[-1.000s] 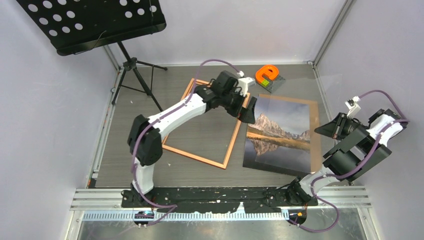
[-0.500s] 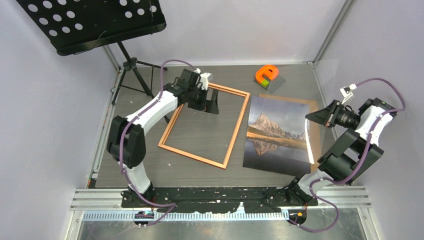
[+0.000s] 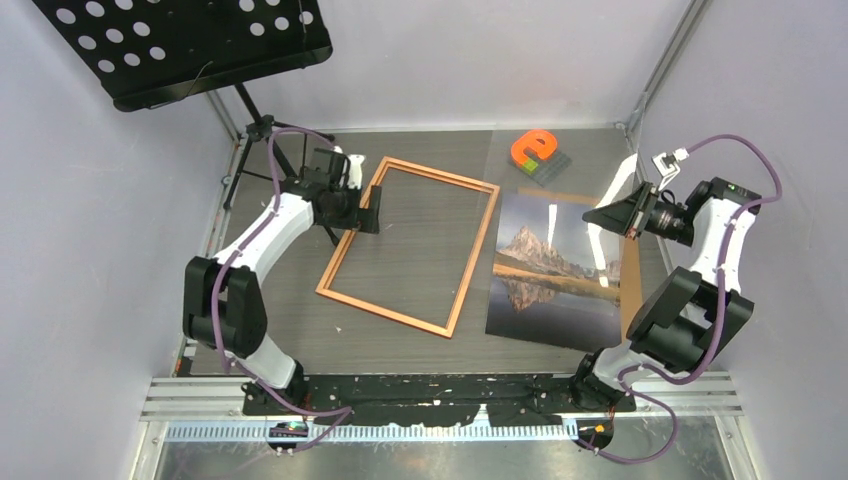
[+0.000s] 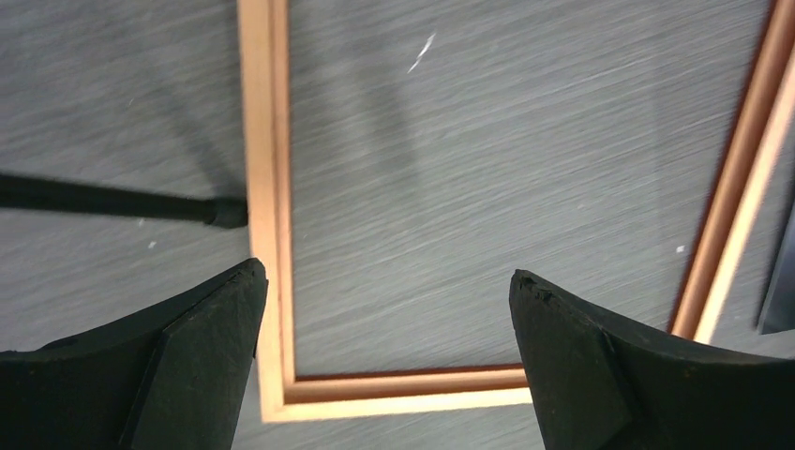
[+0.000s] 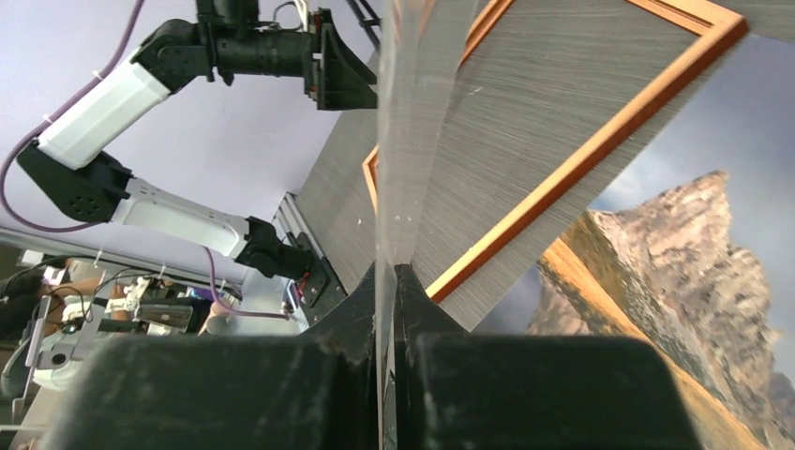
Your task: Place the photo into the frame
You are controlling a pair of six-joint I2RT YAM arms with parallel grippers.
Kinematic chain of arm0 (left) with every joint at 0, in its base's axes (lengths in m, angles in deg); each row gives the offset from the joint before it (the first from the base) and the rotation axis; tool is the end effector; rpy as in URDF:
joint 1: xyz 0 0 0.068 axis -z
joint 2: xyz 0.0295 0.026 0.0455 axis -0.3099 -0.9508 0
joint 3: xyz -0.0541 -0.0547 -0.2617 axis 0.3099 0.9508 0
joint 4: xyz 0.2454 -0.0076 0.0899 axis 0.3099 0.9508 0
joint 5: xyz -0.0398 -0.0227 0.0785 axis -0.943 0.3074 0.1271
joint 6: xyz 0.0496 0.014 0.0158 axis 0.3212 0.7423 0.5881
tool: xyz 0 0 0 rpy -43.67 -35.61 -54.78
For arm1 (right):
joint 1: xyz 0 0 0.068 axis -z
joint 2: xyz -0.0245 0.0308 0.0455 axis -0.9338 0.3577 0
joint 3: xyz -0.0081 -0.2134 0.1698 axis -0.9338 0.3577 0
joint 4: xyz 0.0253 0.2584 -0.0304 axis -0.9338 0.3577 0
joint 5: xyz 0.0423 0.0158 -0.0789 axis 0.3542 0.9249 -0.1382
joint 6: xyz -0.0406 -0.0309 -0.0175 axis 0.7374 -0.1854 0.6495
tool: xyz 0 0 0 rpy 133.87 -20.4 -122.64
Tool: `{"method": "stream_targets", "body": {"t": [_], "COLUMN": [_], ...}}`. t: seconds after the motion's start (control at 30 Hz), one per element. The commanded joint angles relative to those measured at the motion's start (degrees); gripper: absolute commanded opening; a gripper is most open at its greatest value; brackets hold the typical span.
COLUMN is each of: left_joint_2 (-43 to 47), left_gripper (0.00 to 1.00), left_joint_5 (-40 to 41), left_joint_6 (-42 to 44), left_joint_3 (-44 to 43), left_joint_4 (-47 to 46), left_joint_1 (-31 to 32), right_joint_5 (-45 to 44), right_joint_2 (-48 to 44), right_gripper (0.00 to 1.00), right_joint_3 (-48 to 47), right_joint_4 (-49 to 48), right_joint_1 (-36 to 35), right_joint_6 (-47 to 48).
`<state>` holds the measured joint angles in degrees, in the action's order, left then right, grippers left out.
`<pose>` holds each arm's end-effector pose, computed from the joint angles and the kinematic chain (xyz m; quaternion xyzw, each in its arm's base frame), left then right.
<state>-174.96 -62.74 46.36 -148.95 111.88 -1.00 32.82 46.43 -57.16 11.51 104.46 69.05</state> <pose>0.3281 -0.1065 0.2651 0.0927 0.9470 -0.1403 0.2738 0.2187 -0.1122 0.3156 -0.0608 0.7526 0.5110 0.4108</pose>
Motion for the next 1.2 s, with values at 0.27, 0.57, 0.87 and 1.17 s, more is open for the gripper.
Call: {"method": "stream_targets", "body": {"t": [0.27, 0.57, 0.87, 1.17], "left_joint_2": [5.17, 4.95, 4.51, 4.14], "left_gripper": [0.99, 0.99, 0.99, 0.99], "left_joint_5": [2.75, 3.20, 4.47, 5.46], "left_joint_6": [4.86, 5.52, 5.52, 5.61], "left_joint_3": [7.06, 5.31, 3.69, 2.46], "left_joint_4": [3.84, 3.96, 5.06, 5.64], "left_joint_1": [-7.13, -8.33, -8.62, -8.70], "right_joint_5": [8.52, 8.13, 7.06, 1.92], "right_joint_2": [-0.12, 8.81, 22.46, 30.77], "right_gripper": [0.06, 0.06, 0.06, 0.06], "right_joint_3": [-4.20, -19.73, -42.80, -60.07], "right_joint_4": [0.85, 0.81, 0.74, -6.40], "right_joint_1": [-7.10, -9.31, -11.13, -15.67], "right_joint_6": [0.02, -3.56, -12.86, -26.48]}}
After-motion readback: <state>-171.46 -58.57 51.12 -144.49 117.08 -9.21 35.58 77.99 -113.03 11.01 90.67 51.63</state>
